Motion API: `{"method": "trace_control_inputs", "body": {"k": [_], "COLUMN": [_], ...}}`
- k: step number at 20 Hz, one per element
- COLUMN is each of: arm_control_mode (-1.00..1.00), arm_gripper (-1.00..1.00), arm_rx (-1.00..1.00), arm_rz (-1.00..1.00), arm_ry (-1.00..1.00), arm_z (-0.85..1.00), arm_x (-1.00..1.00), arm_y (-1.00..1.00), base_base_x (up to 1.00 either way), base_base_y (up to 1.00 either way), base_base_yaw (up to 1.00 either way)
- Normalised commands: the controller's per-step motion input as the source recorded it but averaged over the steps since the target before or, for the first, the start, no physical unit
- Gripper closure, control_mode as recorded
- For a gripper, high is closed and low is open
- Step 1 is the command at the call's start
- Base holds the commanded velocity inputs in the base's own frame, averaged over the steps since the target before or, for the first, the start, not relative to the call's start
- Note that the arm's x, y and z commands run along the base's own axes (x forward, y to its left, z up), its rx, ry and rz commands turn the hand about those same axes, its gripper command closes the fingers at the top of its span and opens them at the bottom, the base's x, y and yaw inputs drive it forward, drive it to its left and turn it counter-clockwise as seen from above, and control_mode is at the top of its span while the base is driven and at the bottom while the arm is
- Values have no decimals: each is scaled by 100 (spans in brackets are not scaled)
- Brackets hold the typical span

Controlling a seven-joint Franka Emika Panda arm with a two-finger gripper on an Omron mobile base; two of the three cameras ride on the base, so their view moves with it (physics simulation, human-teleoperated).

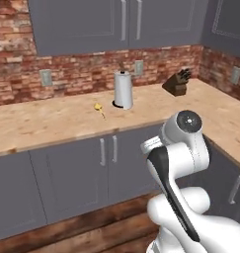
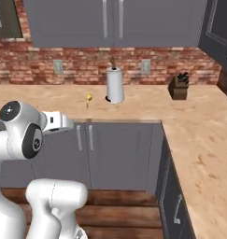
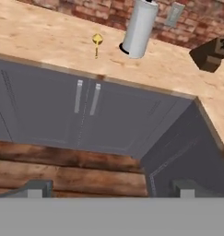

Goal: Take the fork and place it on the left side of the plate. Then take the spoon and place it on the right side of the plate. Make sure they're directly next to the plate.

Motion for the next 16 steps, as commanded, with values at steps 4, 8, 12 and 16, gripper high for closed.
{"method": "trace_control_inputs", "body": {"k": [4, 8, 12, 16], "arm_control_mode": [100, 100, 100, 100], "arm_gripper": [-100, -100, -100, -100], "arm_rx": [0, 0, 0, 0], "arm_rz": [0, 0, 0, 0], "arm_ry": [0, 0, 0, 0], "arm_z": [0, 0, 0, 0], "arm_x": [0, 0, 0, 0], "arm_y": [0, 0, 0, 0], "base_base_x": [100, 100, 100, 83], "base_base_y": [41, 40, 37, 25], "base_base_yaw": [0, 0, 0, 0]}}
